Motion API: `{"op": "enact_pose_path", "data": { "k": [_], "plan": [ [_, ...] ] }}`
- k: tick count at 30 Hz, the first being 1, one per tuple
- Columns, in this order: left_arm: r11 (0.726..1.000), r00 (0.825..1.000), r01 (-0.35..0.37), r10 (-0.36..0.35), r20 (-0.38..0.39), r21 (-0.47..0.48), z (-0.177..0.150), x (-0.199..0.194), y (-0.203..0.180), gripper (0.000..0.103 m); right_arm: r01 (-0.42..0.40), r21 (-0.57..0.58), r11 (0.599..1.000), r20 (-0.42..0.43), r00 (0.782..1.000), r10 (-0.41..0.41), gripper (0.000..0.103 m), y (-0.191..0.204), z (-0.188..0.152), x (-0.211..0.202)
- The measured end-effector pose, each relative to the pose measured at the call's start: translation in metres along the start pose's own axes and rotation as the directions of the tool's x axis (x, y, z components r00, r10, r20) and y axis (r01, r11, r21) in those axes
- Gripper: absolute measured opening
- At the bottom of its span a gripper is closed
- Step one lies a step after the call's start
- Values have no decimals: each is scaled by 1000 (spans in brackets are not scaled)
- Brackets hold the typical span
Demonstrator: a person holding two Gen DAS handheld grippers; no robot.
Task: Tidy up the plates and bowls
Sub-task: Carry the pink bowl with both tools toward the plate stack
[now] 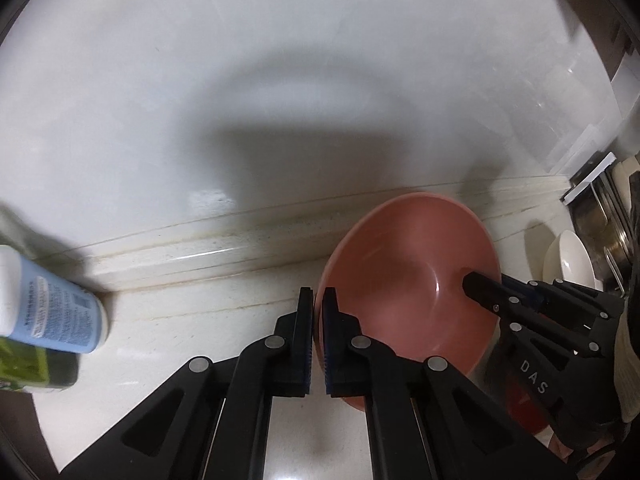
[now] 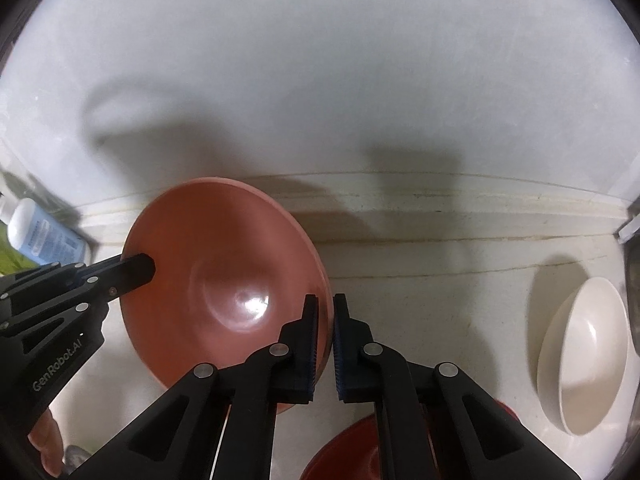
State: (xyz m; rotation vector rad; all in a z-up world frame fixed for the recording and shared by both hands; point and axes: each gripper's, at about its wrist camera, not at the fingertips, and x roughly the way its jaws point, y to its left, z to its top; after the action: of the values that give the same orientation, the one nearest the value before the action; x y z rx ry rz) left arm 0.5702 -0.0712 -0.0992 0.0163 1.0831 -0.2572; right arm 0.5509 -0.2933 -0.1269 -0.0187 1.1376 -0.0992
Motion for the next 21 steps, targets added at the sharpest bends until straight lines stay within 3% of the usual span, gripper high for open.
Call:
{"op": "enact_pose_path", "data": {
  "k": [10, 21],
  "plan": [
    [1000, 999, 13, -13, 43, 0, -31, -58, -12, 6, -28, 36, 999, 56, 998, 26, 8, -2, -13, -57],
    [999, 996, 22, -25, 85, 31, -81, -115, -36, 7, -35, 79, 996, 115, 993, 26, 8, 26, -64, -108]
  ]
}}
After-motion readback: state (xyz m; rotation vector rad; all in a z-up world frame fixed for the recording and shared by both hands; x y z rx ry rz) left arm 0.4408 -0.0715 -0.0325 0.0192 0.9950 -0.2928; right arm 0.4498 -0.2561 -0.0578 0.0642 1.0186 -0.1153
